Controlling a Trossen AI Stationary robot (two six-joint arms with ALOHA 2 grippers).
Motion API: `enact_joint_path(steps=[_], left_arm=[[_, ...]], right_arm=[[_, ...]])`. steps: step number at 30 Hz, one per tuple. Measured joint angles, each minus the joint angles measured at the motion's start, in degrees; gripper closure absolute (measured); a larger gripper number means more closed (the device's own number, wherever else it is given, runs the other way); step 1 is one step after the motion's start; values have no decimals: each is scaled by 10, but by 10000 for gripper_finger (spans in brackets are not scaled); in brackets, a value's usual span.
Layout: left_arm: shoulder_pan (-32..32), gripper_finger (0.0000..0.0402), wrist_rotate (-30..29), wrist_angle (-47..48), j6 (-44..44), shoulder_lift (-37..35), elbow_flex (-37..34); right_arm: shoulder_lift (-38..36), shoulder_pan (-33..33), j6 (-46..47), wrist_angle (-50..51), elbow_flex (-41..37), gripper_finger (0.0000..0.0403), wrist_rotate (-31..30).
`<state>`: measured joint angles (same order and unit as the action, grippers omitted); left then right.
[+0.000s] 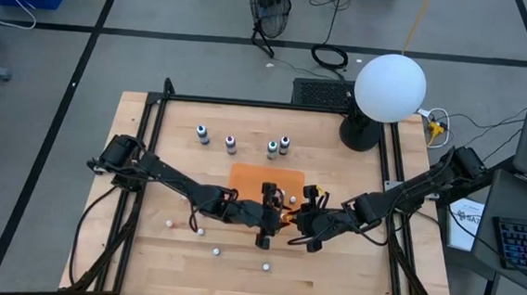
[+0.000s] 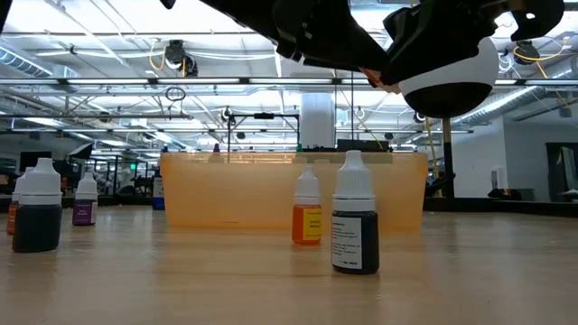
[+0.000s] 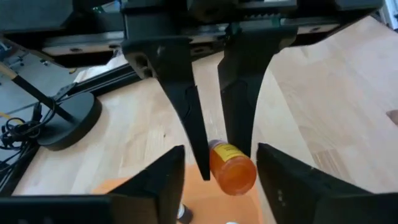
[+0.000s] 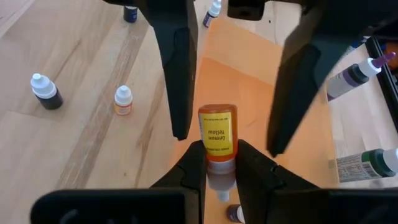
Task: Pick & Place food coloring
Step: Put the small orange food coloring bottle into the orange bin
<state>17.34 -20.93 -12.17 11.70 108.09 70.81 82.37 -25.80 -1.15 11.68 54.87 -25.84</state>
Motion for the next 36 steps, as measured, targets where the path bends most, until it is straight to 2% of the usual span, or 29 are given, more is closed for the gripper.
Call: enact_joint_path(steps=[10,15,23,26,29,33,36], left_arm=[[-1,289,-5,15,-5,0,0],[0,345,-20,45,-18,-1,1],[2,349,-70,113,-33,-33,-3],[3,349,-115,160,-53,-62,-2],[4,349,-117,174,-63,-88,-17],[3,349,-85,59,-39,-138,-96],[-11,349,-22,-109,-25,-179,-194]], right_arm=[[0,0,7,-1,0,357,-3],[1,0,0,1,-1,356,-26],[-1,-2,47,-5,0,282,-25],[-11,-7,64,0,0,268,-27],[-23,-9,88,11,0,263,-30],[-51,-7,158,47,0,265,-60],[-72,-2,170,89,0,273,-79]])
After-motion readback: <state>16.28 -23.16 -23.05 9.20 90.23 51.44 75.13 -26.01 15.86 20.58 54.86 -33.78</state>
